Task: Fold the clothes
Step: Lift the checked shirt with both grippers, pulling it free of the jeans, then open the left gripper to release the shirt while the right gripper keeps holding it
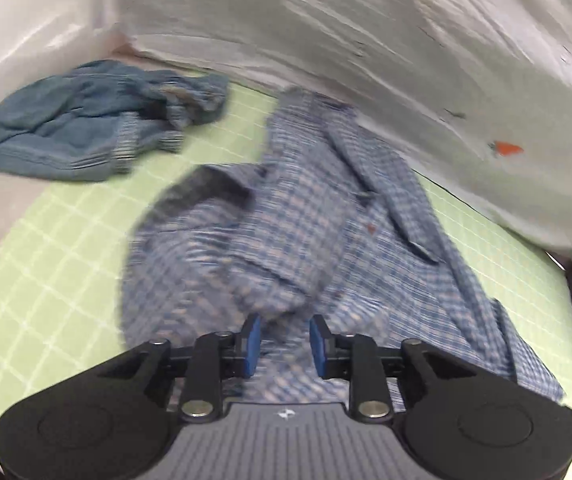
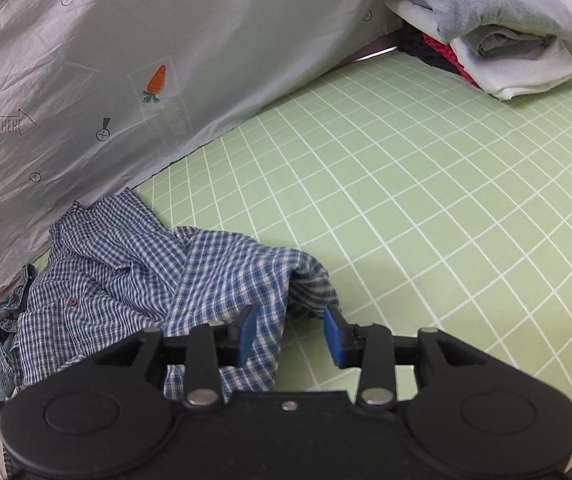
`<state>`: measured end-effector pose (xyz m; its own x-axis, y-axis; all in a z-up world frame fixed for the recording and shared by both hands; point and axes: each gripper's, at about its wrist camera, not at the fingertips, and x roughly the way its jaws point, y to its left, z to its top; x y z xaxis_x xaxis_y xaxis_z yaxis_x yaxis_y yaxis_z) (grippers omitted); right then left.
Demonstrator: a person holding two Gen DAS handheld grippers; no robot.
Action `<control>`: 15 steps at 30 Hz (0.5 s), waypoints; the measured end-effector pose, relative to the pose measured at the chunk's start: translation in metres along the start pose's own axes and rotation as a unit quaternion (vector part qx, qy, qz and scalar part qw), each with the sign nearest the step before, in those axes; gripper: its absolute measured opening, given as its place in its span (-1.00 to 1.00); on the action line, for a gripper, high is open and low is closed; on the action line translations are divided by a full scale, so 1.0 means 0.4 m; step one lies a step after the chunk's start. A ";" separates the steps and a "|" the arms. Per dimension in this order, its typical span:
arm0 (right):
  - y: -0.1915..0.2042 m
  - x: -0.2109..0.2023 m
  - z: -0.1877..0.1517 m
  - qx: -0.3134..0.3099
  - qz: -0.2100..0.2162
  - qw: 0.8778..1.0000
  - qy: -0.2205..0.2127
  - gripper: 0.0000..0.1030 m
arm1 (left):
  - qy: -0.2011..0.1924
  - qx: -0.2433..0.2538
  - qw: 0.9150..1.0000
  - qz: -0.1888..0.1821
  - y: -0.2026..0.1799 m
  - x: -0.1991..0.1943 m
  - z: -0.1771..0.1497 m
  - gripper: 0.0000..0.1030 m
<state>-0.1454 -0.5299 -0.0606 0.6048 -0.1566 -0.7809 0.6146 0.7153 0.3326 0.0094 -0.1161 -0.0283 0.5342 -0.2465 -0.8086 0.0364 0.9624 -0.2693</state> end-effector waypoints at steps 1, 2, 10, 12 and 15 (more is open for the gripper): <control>0.002 0.007 -0.009 0.005 -0.002 1.000 0.007 -0.04 | 0.002 -0.008 1.000 0.008 0.030 -0.003 0.002 -0.33; 0.005 0.015 -0.018 0.010 -0.004 1.000 0.015 0.07 | 0.004 -0.015 1.000 0.017 0.061 -0.004 0.003 -0.31; 0.086 0.079 -0.126 0.032 -0.016 0.996 0.078 0.40 | 0.046 -0.028 0.998 0.034 0.196 0.033 0.004 -0.15; 0.108 0.091 -0.156 0.037 -0.019 0.995 0.091 0.44 | 0.063 -0.026 0.997 0.029 0.216 0.049 -0.003 -0.15; 0.139 0.105 -0.200 0.046 -0.026 0.993 0.108 0.45 | 0.084 -0.021 0.996 0.020 0.241 0.066 -0.014 -0.15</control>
<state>-0.1263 -0.4422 -0.1172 0.4551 -0.0349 -0.8898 0.6917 0.6432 0.3285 0.0225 -0.0306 -0.0785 0.3857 -0.2276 -0.8941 -0.0190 0.9669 -0.2543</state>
